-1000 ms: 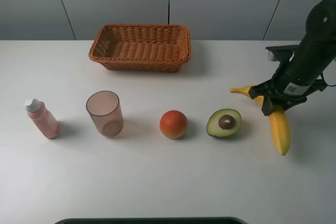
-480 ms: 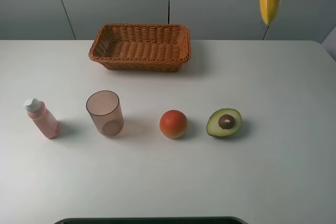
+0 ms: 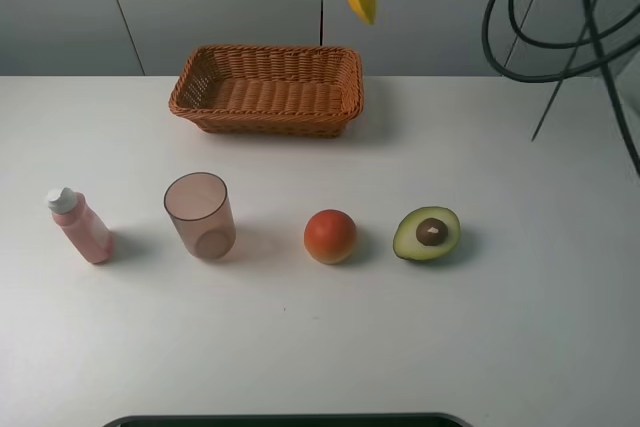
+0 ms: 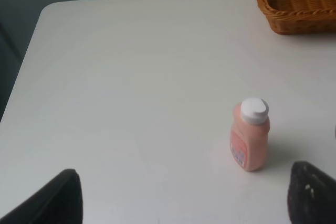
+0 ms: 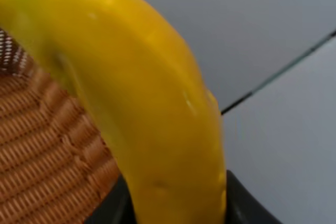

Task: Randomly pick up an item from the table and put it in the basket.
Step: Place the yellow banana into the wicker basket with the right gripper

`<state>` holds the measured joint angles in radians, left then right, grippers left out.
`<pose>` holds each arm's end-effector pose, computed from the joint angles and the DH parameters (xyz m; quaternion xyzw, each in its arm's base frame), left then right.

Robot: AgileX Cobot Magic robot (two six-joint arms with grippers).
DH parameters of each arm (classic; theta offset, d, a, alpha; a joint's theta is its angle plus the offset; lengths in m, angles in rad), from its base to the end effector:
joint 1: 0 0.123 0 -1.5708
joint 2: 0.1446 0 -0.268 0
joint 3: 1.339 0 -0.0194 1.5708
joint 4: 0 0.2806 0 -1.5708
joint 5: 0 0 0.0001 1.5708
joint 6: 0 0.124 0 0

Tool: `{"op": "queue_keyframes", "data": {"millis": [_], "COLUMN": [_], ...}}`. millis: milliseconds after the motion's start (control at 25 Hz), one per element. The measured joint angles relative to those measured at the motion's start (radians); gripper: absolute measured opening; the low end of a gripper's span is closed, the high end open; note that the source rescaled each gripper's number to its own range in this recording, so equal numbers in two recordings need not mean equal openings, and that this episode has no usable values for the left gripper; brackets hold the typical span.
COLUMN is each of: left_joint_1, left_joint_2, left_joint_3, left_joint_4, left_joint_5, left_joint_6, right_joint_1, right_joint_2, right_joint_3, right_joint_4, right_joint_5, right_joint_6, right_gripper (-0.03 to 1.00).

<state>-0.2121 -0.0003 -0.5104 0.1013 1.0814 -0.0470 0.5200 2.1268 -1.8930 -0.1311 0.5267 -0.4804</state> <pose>0.0661 -0.0029 0.2783 0.0677 0.8520 -0.0166 0.5188 0.4815 0.2663 0.2292 -0.4634 0.7713 -0.0457 0.4339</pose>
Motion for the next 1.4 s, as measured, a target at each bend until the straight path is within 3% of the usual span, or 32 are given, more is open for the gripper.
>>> {"op": "queue_keyframes", "data": {"millis": [320, 840, 920, 1000, 1040, 1160, 1400], "left_joint_1": [0.0, 0.0, 0.0, 0.0, 0.0, 0.0, 0.0], "left_joint_2": [0.0, 0.0, 0.0, 0.0, 0.0, 0.0, 0.0], "left_joint_3": [0.0, 0.0, 0.0, 0.0, 0.0, 0.0, 0.0], "left_joint_4": [0.0, 0.0, 0.0, 0.0, 0.0, 0.0, 0.0], "left_joint_5": [0.0, 0.0, 0.0, 0.0, 0.0, 0.0, 0.0], "left_joint_6": [0.0, 0.0, 0.0, 0.0, 0.0, 0.0, 0.0], "right_joint_1": [0.065, 0.065, 0.065, 0.065, 0.065, 0.065, 0.065], "right_joint_2": [0.252, 0.299, 0.299, 0.299, 0.299, 0.299, 0.266], "right_joint_3": [-0.104, -0.109, -0.11, -0.11, -0.11, -0.11, -0.11], "right_joint_4": [-0.009, 0.016, 0.024, 0.03, 0.032, 0.038, 0.026], "right_joint_5": [-0.037, -0.018, -0.014, -0.014, -0.014, -0.009, 0.015], "right_joint_6": [-0.028, -0.032, -0.032, -0.021, -0.019, -0.014, -0.013], "right_gripper": [0.0, 0.02, 0.25, 0.74, 0.89, 0.99, 1.0]}}
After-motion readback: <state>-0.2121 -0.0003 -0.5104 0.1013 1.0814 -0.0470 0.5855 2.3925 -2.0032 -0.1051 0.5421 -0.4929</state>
